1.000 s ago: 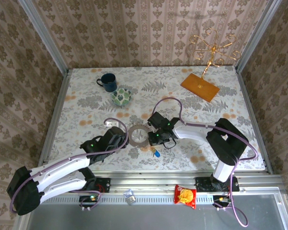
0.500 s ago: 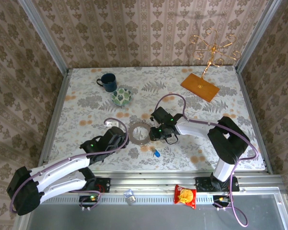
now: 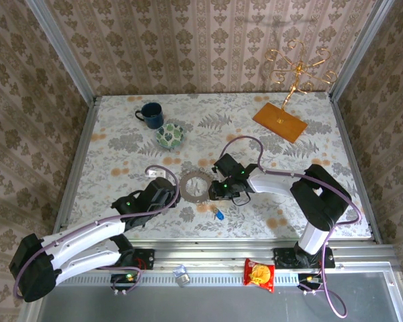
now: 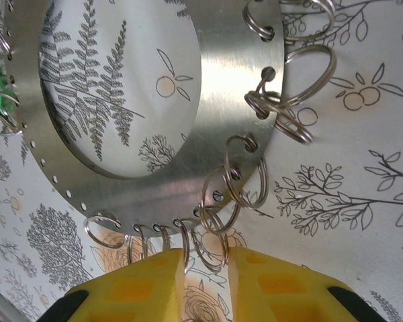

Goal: Put the keys on the keyring

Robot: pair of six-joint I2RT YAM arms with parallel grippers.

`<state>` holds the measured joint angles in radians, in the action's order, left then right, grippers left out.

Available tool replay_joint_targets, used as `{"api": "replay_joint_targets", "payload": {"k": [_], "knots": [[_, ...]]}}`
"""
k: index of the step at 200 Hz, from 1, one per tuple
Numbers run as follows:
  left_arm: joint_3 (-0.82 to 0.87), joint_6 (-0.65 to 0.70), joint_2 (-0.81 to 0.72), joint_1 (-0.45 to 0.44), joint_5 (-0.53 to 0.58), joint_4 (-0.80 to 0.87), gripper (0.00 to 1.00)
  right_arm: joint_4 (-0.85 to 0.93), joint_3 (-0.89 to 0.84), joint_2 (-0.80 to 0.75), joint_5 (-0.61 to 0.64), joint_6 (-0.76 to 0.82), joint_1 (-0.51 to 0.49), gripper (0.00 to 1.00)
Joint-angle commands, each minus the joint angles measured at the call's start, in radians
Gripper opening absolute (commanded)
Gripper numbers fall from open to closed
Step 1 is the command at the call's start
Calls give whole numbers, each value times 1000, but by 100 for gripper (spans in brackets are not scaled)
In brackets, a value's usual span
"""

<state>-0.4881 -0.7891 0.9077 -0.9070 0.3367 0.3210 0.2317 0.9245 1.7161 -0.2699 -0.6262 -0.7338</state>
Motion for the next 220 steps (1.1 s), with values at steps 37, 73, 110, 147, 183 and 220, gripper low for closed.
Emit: {"api": "replay_joint_targets", "payload": {"k": [37, 73, 110, 147, 183, 220], "knots": [[11, 18, -15, 8, -8, 3, 48, -33, -19, 10, 0, -29, -3, 23], [13, 17, -21, 9, -7, 6, 48, -40, -26, 11, 7, -35, -3, 20], [13, 14, -22, 9, -3, 4, 48, -51, -33, 11, 8, -41, -4, 18], [11, 16, -22, 9, -2, 5, 48, -70, -33, 16, -2, -46, -3, 18], [9, 24, -21, 8, -2, 0, 48, -72, -24, 31, -3, -46, -4, 18], [7, 31, -20, 9, 1, -5, 49, -84, -23, 45, -3, -52, -4, 18]]}}
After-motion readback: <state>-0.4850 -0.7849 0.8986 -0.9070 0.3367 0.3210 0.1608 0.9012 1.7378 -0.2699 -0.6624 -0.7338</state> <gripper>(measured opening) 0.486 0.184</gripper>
